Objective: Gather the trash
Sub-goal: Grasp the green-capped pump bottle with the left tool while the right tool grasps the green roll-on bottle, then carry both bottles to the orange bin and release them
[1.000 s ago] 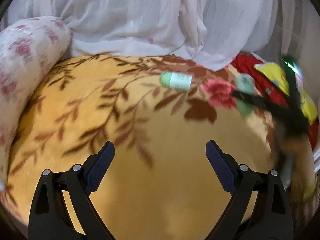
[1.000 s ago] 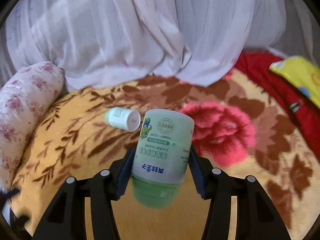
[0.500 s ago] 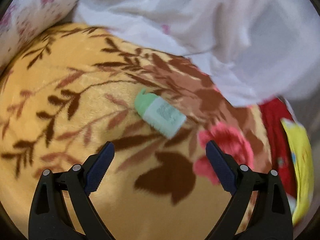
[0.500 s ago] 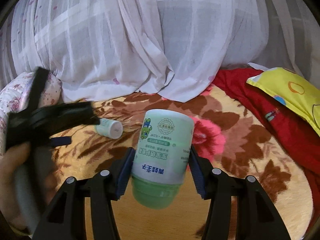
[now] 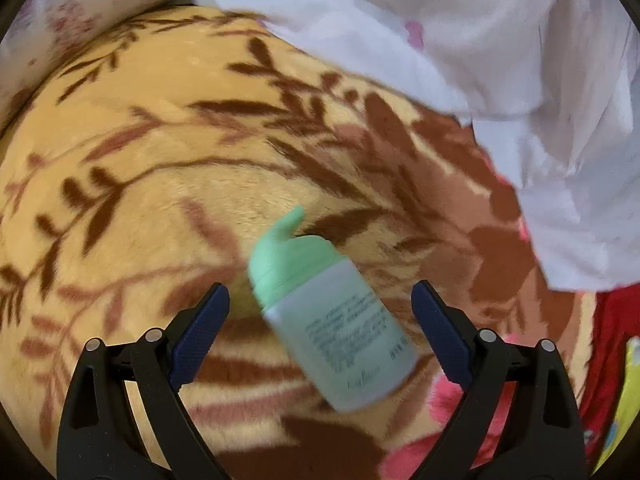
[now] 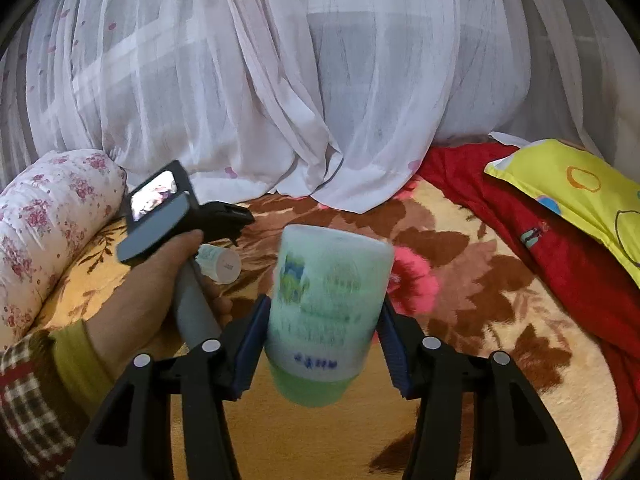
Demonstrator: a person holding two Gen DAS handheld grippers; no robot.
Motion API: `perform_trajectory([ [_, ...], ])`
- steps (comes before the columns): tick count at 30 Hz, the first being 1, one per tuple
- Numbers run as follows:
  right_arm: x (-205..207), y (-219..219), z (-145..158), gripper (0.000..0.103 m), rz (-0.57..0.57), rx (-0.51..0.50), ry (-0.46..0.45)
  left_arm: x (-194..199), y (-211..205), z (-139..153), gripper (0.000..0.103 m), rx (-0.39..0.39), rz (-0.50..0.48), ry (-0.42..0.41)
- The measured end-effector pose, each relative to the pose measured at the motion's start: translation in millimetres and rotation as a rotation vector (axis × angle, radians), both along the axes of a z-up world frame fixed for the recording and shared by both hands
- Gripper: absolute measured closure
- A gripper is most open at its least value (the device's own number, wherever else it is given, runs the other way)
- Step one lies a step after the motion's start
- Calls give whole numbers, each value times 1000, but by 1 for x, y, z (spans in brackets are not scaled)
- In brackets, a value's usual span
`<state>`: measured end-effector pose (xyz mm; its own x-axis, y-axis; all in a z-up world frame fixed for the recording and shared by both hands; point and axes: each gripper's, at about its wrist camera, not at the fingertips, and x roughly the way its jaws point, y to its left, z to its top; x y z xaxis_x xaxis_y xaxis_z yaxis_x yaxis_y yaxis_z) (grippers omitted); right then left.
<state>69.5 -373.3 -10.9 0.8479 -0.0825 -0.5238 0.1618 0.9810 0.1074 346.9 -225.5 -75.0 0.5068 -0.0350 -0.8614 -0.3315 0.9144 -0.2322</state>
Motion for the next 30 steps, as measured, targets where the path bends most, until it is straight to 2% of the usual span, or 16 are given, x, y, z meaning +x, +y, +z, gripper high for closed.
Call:
perform_trajectory([
  [1,0,1,-1,56,3,1,2,4,0,-5,35,-10,-44,10],
  [3,2,3,-2,56,6,-1,7,0,3,-5,42,-3,-88,-15],
  [7,2,5,-2,56,10,4,7,-24,15,2,49,8,-198,-50],
  [13,3,12,-3,56,37,18,14,-91,54,8,51,58,-306,-104],
  [19,2,32,0,56,69,15,19,-158,107,24,52,79,-351,-136],
  [22,-5,51,5,56,97,9,8,-188,132,40,52,94,-357,-167],
  [25,-17,71,6,56,141,48,15,-222,152,52,52,115,-373,-189],
  [30,-47,107,14,56,198,51,20,-280,179,58,52,112,-403,-190],
])
